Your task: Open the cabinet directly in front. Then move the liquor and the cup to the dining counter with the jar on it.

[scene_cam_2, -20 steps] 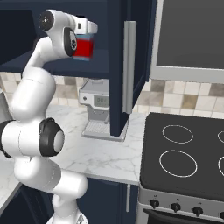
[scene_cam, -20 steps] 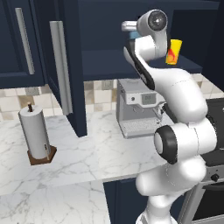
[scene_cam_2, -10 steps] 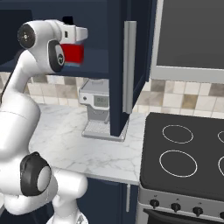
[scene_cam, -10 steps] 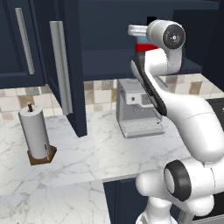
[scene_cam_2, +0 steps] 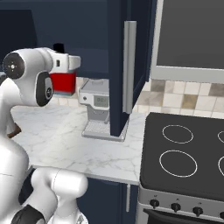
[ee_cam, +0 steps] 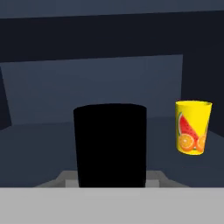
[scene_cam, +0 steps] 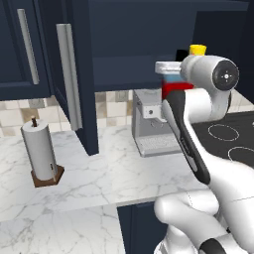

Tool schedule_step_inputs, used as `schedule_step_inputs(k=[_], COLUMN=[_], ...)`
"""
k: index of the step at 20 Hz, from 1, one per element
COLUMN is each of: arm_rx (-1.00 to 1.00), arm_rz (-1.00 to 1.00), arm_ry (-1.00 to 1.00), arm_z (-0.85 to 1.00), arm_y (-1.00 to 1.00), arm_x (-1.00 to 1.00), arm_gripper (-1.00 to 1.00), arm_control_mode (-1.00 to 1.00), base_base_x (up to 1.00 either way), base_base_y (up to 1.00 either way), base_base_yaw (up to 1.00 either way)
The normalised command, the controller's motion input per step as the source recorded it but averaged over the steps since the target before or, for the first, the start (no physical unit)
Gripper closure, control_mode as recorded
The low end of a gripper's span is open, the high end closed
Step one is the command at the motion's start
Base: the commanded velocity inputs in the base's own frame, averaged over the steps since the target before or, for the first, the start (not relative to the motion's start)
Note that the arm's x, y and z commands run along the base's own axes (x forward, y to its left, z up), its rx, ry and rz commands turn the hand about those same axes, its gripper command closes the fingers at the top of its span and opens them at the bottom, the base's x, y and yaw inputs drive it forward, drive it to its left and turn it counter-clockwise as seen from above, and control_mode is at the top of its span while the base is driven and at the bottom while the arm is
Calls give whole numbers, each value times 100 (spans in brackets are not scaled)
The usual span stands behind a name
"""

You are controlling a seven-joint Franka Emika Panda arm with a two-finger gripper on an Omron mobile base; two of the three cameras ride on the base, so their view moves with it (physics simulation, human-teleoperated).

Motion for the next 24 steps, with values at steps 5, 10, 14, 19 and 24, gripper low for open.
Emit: schedule_step_inputs(k=[5,10,14,19,24], arm_rx=[-2,0,0,0,0], arm_rz=[9,0,0,0,0], arm_ry=[-2,0,0,1,0], arm_z=[-21,0,0,-2,0], arm_y=[0,0,0,0,0], arm_x=[-72,0,-4,-11,0], arm_gripper=[100,100,100,100,100], arm_control_mode=[-100,-100,-100,100,100], base_base_x=[0,0,0,-80,-94], base_base_y=[0,0,0,0,-14], base_base_yaw=[0,0,0,0,8])
